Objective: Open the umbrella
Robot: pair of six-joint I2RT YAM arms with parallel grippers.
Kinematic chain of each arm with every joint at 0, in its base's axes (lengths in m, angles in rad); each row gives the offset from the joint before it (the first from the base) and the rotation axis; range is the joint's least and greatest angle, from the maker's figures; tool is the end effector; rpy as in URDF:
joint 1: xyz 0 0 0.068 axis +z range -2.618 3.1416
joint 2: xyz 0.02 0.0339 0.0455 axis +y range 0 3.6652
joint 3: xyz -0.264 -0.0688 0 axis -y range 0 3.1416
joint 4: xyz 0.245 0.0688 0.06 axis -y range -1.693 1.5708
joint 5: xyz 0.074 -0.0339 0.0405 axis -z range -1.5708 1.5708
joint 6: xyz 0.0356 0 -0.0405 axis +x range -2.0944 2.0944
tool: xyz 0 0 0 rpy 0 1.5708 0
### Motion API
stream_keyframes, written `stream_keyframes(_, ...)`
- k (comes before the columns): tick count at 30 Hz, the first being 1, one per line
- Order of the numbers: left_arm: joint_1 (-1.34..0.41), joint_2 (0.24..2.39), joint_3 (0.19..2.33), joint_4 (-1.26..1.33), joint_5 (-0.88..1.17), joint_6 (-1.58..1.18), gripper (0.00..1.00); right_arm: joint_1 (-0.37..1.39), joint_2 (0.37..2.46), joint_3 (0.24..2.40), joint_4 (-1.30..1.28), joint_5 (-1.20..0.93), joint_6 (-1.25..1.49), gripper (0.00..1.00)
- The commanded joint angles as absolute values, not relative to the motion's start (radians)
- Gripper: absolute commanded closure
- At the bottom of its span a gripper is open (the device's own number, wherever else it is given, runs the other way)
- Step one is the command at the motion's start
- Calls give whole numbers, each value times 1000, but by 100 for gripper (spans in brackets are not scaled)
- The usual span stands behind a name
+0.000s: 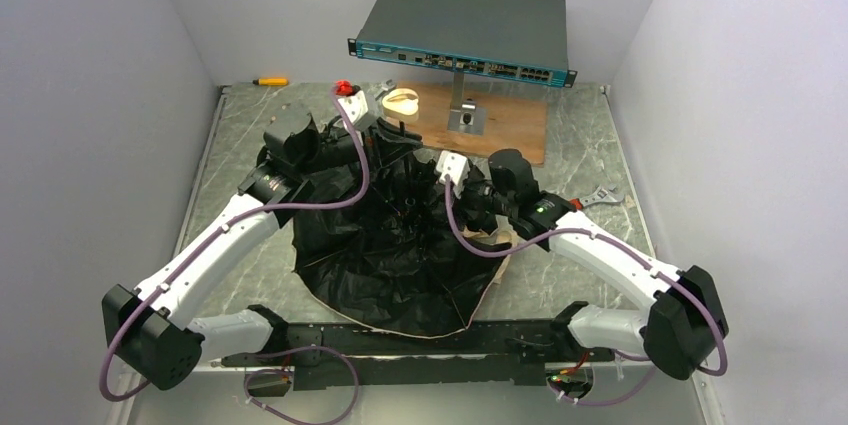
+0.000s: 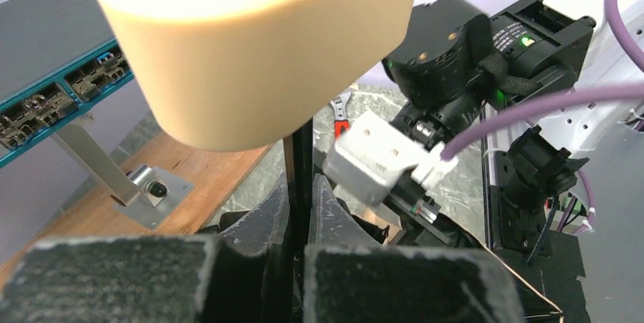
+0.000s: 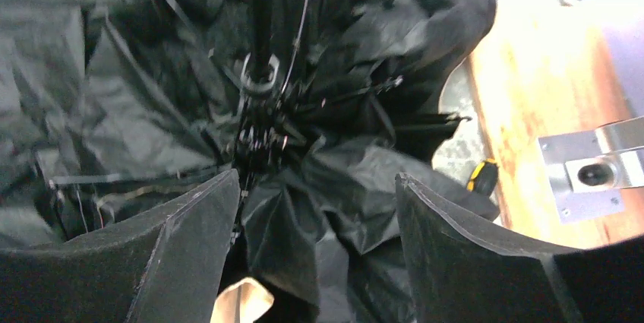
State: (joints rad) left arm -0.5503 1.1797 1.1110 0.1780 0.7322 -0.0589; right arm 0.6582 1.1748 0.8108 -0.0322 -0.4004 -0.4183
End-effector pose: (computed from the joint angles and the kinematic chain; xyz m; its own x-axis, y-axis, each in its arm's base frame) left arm 0.2158 -0.1603 0.4116 0.0366 -0.0738 -0.9966 0.9591 0.2826 0.0143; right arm 0.2027 0.1743 0.2847 0.0654 -0.4223 -0.9041 -0.8987 0.3688 -0.2373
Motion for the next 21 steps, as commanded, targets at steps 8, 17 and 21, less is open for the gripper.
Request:
stream_keyframes(8, -547, 1139, 1161, 208, 705, -16, 100, 676, 1308, 894, -185, -505, -617, 47)
stream_keyframes(17, -426, 1092, 1225, 84, 771, -33, 100, 557, 1388, 818, -380, -451, -860, 49)
stream_keyframes(21, -392, 1066, 1224, 68, 801, -17, 100, 546, 1382, 795, -470, -421, -909, 43)
